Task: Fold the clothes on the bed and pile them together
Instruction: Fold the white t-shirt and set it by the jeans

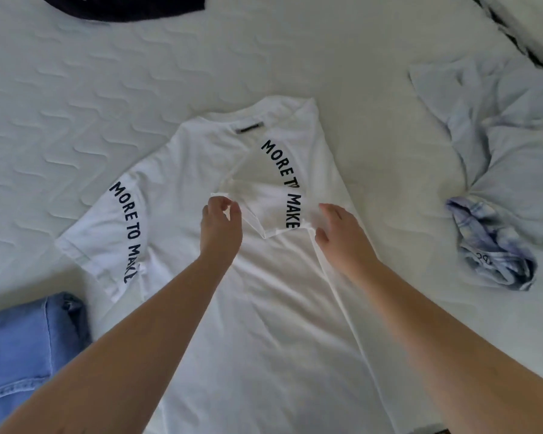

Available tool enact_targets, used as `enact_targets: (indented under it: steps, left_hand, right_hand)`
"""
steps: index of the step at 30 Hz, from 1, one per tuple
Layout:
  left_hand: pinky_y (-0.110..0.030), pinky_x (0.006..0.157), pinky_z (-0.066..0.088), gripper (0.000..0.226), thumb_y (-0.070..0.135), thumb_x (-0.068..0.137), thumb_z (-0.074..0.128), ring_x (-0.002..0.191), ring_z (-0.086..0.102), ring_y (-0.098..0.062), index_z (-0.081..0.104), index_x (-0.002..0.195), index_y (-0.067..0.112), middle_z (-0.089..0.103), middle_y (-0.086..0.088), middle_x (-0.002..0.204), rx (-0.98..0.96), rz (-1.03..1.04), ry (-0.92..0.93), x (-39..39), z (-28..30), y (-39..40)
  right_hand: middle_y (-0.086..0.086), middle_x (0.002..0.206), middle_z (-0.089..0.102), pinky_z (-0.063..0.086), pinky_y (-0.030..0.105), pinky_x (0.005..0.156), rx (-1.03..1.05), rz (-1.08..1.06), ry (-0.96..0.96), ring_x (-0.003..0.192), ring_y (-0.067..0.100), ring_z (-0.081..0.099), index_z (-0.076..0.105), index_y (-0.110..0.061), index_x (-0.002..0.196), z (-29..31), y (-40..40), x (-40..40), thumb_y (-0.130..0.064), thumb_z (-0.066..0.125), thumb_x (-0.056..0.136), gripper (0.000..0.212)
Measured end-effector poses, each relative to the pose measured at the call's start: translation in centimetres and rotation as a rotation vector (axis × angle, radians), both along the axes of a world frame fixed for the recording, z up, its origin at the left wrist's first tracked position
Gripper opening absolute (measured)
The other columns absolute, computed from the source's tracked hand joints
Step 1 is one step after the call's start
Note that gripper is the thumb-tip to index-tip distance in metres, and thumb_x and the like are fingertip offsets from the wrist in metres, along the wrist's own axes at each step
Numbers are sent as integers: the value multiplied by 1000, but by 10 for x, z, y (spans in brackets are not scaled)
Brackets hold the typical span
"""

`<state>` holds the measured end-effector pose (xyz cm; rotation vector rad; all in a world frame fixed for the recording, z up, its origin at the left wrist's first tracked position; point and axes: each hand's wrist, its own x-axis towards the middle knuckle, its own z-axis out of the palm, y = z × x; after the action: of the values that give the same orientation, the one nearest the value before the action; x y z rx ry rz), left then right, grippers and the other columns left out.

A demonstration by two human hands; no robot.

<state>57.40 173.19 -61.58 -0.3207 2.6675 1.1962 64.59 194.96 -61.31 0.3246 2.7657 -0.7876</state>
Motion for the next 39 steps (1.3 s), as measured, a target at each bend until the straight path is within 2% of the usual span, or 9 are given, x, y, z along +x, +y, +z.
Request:
enact_targets:
  steps: [5, 13, 17, 20, 24, 27, 32, 35, 39]
  left_hand:
    - [-43, 100, 41, 31, 23, 99, 49, 118, 48, -26, 50, 129, 14, 53, -6, 130, -151, -138, 155, -57, 4, 35]
    - [-42, 111, 33, 45, 26, 101, 46, 133, 41, -30, 41, 143, 12, 48, -12, 142, -262, -462, 27, -157, -5, 119]
    - [-42, 100, 41, 42, 40, 101, 45, 121, 50, -34, 55, 131, 13, 56, -13, 129, -455, -542, -25, -205, -7, 156]
    - [-38, 96, 45, 48, 55, 97, 45, 115, 57, -32, 63, 92, 10, 63, -10, 109, -503, -634, -152, -240, -6, 182]
    - [-36, 99, 40, 63, 61, 90, 56, 123, 50, -31, 57, 125, 8, 56, -13, 128, -469, -604, -162, -265, -5, 203]
    - [-34, 95, 44, 62, 52, 94, 56, 119, 56, -31, 59, 128, 1, 59, -16, 130, -457, -642, -242, -276, -3, 215]
    - [-26, 74, 46, 32, 38, 90, 68, 94, 63, -24, 68, 110, 13, 64, -6, 99, -245, -443, -173, -290, -12, 206]
    - [-24, 61, 39, 17, 37, 91, 65, 69, 49, -22, 63, 87, 21, 51, -4, 73, -191, -410, -107, -288, -26, 198]
    - [-28, 71, 42, 24, 43, 92, 61, 75, 55, -22, 60, 85, 21, 54, 4, 69, -273, -451, -34, -283, -34, 197]
  right_hand:
    - [7, 159, 22, 16, 31, 117, 47, 106, 18, 146, 21, 19, 23, -12, 152, -15, 10, -43, -25, 46, 98, 60]
    - [2, 160, 21, 15, 31, 117, 63, 100, 31, 146, 20, 19, 19, -15, 154, -31, 48, -83, -28, 44, 100, 60]
    - [7, 145, 43, 29, 32, 109, -41, -46, 96, 132, 25, 39, 37, -12, 147, -31, 60, -85, -21, 53, 95, 55]
    - [7, 121, 57, 42, 35, 97, -270, -336, 58, 113, 25, 54, 50, -12, 133, -32, 66, -102, -22, 61, 91, 45]
    - [1, 104, 61, 41, 28, 77, -263, -439, -141, 97, 20, 58, 58, -18, 110, -37, 74, -128, -40, 63, 89, 31]
    - [0, 94, 66, 47, 33, 77, -146, -429, -222, 93, 23, 62, 62, -23, 91, -36, 75, -142, -47, 59, 87, 25]
    - [-2, 85, 65, 43, 31, 74, -141, -554, -270, 94, 25, 63, 57, -27, 81, -38, 74, -149, -48, 53, 93, 25]
    - [-7, 78, 57, 38, 30, 72, -154, -612, -247, 90, 23, 61, 55, -27, 81, -41, 72, -147, -49, 53, 93, 25]
    - [-9, 77, 60, 38, 30, 69, -148, -601, -168, 81, 20, 59, 55, -28, 78, -45, 71, -142, -48, 55, 92, 25]
